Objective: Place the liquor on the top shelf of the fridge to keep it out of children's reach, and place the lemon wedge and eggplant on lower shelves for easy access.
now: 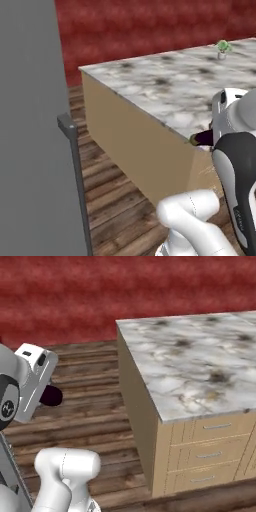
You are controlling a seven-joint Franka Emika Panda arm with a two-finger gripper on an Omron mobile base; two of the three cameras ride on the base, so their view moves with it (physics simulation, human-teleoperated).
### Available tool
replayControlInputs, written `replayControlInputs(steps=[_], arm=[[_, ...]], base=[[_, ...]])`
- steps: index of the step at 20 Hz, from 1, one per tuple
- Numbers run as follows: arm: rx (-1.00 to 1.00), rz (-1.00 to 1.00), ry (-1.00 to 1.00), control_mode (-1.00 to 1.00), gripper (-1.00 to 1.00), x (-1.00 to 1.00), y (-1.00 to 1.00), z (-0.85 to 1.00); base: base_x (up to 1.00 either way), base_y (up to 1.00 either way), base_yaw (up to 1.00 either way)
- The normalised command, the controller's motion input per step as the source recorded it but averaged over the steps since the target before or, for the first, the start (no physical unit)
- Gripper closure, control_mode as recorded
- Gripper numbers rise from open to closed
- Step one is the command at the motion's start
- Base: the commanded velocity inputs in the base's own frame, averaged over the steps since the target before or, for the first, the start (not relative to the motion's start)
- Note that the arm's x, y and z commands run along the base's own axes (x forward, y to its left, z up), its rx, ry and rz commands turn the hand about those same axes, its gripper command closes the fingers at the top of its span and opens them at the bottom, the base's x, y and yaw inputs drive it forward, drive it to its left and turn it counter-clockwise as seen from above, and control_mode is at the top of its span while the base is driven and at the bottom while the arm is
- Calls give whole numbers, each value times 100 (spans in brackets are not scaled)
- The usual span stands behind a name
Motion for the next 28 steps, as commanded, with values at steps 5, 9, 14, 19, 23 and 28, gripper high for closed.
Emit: replayControlInputs(steps=[5, 9, 14, 19, 23, 28], arm=[[0, 0, 0, 100, 100, 0, 0, 0], [0, 0, 0, 100, 100, 0, 0, 0], [0, 0, 0, 100, 100, 0, 0, 0], [0, 0, 0, 100, 100, 0, 0, 0], [0, 0, 0, 100, 100, 0, 0, 0], [0, 0, 0, 100, 100, 0, 0, 0]], base=[[94, -7, 31], [100, -6, 28], [100, 0, 30], [75, 0, 48], [69, 7, 54], [27, 6, 62]])
